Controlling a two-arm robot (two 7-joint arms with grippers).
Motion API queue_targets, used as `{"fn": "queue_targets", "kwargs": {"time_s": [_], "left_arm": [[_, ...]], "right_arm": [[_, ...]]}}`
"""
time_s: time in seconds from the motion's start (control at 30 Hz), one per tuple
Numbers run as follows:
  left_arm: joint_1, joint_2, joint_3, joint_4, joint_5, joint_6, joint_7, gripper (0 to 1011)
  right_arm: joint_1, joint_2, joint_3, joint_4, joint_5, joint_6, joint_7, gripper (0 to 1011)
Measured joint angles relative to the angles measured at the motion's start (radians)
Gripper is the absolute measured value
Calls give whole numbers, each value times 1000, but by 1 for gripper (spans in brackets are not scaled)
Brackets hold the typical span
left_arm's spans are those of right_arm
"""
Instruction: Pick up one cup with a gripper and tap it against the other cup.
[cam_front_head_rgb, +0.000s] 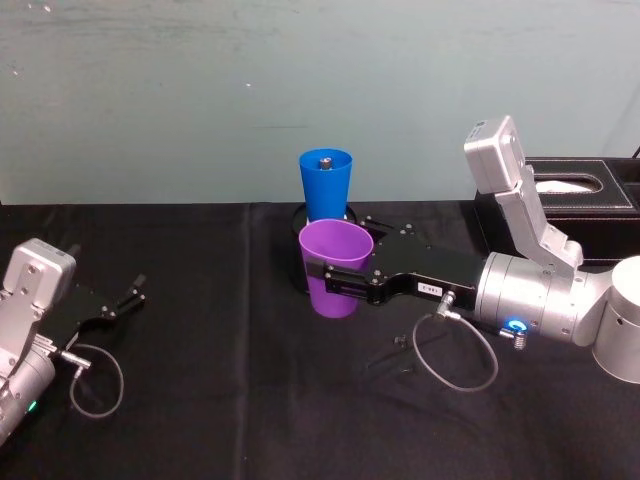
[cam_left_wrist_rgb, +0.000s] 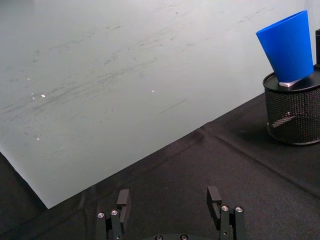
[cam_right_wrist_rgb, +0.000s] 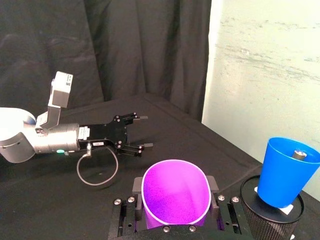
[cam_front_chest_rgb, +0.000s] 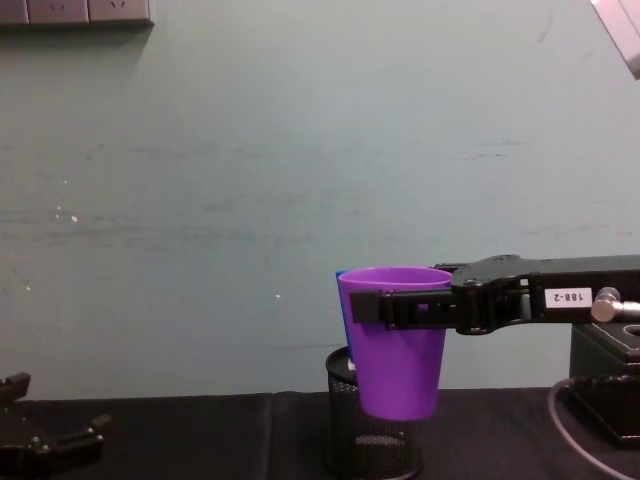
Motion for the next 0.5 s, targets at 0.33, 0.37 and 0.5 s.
{"fn": "queue_targets", "kwargs": {"time_s": [0.33,0.37,0.5], "left_arm": [[0,0,0,0,0,0,0,1000],[0,0,0,0,0,0,0,1000],[0,0,0,0,0,0,0,1000]], "right_arm": [[0,0,0,0,0,0,0,733],[0,0,0,0,0,0,0,732],[0,0,0,0,0,0,0,733]]}}
